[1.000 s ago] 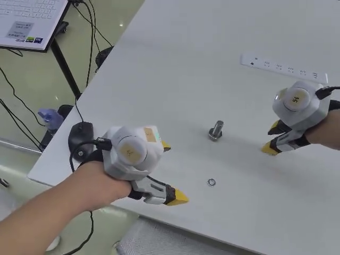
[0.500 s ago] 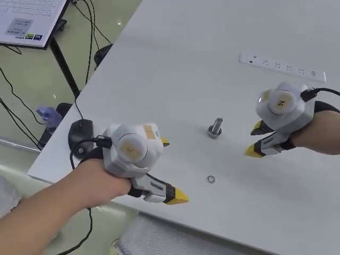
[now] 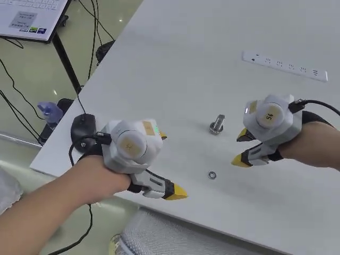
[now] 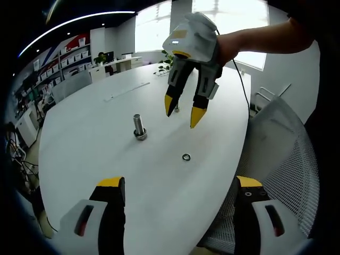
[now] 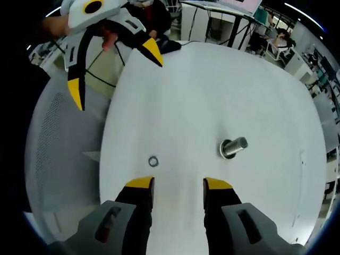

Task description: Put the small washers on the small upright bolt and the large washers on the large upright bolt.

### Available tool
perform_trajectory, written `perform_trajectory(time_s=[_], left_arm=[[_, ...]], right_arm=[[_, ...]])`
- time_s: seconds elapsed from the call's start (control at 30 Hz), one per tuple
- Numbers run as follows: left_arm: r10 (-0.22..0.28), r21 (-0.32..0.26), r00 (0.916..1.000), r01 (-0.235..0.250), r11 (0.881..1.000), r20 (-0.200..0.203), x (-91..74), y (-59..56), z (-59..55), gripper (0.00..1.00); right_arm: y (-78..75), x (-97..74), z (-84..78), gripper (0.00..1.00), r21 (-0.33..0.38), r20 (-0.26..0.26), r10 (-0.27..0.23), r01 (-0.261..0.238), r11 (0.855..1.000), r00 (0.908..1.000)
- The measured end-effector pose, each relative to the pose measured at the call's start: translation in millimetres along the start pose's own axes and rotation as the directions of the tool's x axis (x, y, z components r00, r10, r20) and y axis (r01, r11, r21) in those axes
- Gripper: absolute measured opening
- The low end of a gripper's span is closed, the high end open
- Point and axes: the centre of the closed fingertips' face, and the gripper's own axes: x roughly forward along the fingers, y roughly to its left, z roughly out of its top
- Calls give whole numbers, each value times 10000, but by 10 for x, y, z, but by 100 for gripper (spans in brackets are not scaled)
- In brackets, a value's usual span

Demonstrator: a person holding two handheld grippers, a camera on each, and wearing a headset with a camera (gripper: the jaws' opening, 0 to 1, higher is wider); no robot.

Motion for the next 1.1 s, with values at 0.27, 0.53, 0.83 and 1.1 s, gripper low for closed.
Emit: perform_trajectory(time_s=[0.27,0.53,0.83,1.1], left_arm=[[71,-30,9999,-71,10000,72,-26,36,-13,86],[51,-29,9999,-51,10000,131,-21,38,12,87],[-87,68,10000,86,9999,50,8,3,-9,89],[-73,5,9999,73,10000,103,15,15,-8,95]], right_arm=[[186,177,42,38,-232,231,391,-385,9990,9990],[275,368,-73,37,-361,22,484,-483,9982,9988],[366,605,-45,36,-721,-179,594,-605,9956,9981],[368,665,-24,34,-908,-421,618,-654,9937,9972]])
